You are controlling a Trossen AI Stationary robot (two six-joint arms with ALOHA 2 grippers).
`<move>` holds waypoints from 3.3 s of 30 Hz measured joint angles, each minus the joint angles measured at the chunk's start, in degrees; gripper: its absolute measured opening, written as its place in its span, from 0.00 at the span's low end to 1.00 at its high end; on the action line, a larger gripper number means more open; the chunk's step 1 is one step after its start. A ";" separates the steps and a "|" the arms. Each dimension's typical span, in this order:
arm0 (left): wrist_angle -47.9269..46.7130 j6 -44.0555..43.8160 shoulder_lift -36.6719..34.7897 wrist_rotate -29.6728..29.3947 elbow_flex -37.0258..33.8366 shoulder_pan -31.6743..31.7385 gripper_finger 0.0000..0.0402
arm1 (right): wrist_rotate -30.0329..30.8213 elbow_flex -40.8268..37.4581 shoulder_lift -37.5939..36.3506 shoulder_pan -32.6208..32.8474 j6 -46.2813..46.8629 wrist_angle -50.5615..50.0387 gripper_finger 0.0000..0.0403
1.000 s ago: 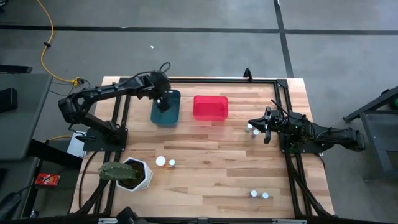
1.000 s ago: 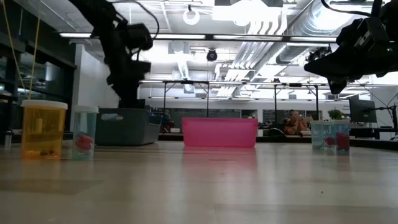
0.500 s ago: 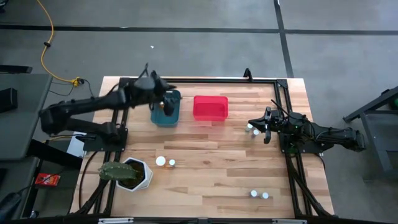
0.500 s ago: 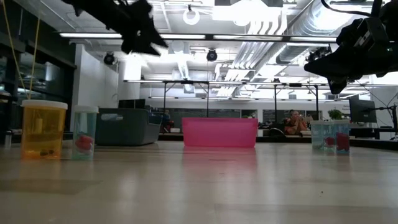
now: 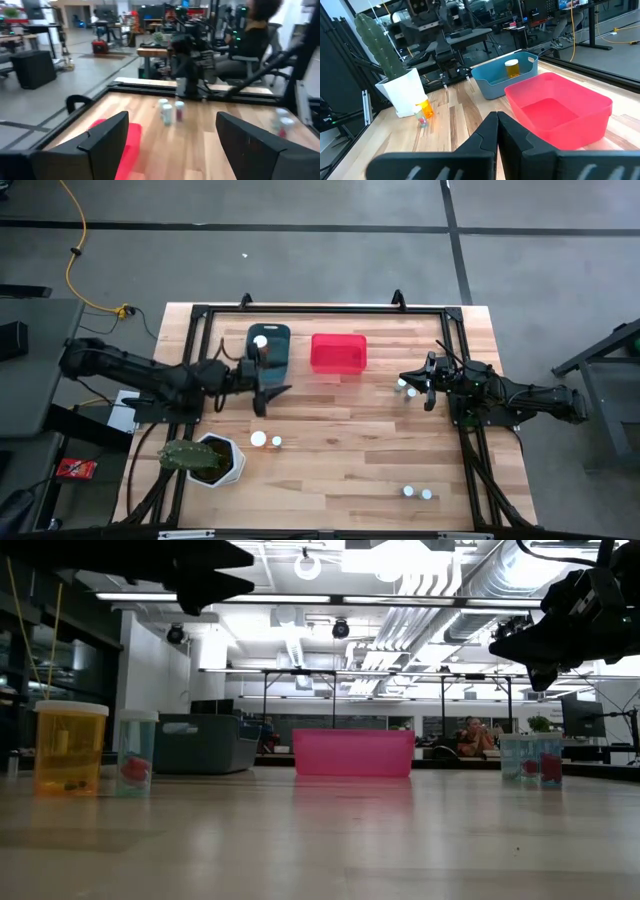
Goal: Pick and place medicine bottles into bin by pill shape (circle, oval)
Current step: Put the top green tablet bottle into the red bin
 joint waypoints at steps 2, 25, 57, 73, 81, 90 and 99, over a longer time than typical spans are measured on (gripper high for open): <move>0.54 0.84 0.00 -0.99 -0.55 -1.19 0.72 | -0.01 0.00 0.00 0.00 -0.02 -0.01 0.00; 4.96 2.15 0.00 -2.25 -0.73 -2.32 0.72 | 3.34 -0.01 2.02 0.26 10.47 21.17 0.00; 4.22 2.15 0.04 -2.22 -0.73 -2.30 0.72 | 5.04 29.26 46.95 1.15 1.83 -33.61 0.47; 4.24 2.15 0.04 -2.62 -0.73 -2.30 0.72 | 8.13 29.31 49.64 1.15 0.97 -34.75 0.47; 4.25 2.15 0.04 -2.64 -0.73 -2.30 0.72 | 9.33 29.33 51.41 1.15 10.56 -37.66 0.47; 4.22 2.15 0.04 -2.64 -0.73 -2.30 0.72 | 9.57 29.33 54.62 1.11 10.56 -35.56 0.47; 4.13 2.15 0.04 -2.66 -0.73 -2.30 0.72 | 9.72 29.33 58.46 1.15 10.56 -35.04 0.47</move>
